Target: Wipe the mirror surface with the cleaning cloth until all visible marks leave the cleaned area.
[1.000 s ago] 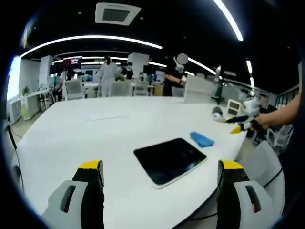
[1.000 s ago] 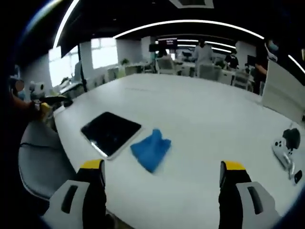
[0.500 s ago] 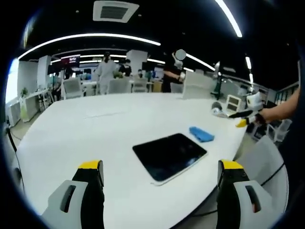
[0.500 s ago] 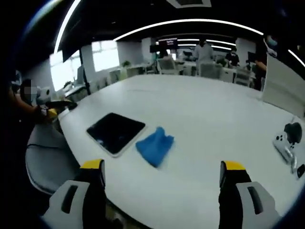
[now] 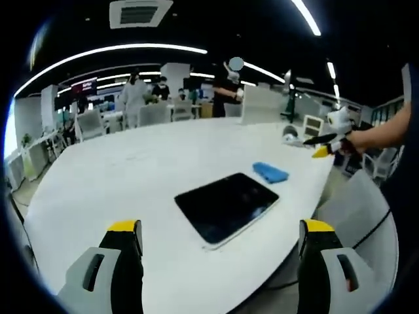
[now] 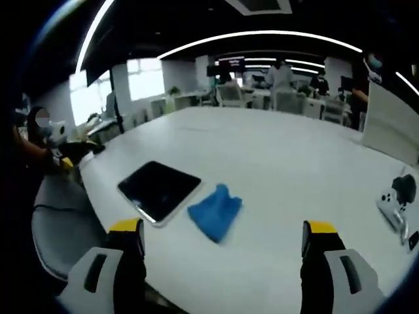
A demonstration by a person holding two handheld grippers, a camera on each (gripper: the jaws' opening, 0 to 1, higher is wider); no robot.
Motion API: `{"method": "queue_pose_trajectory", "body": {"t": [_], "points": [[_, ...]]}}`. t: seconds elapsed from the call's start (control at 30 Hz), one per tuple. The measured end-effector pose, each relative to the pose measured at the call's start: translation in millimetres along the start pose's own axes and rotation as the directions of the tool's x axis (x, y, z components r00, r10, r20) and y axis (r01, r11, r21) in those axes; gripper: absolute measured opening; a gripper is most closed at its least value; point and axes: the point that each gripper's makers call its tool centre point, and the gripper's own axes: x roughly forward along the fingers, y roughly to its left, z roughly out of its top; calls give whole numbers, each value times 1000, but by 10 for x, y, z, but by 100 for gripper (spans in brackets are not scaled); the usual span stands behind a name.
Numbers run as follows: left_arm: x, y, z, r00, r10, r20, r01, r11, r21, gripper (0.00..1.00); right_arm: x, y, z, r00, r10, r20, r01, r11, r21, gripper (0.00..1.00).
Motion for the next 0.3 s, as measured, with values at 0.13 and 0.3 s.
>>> {"method": "queue_pose_trajectory", "body": {"t": [0.13,0.3], "points": [[-12,40,19,1000,9,4,-9,1000,-27,100,-71,-73,-69,1000,-30,1,30,999,20,100],[-13,38,30,1000,3,15,-2,999,-38,100,-153,-116,-135,998,-55,16,54,995,83,100]]}}
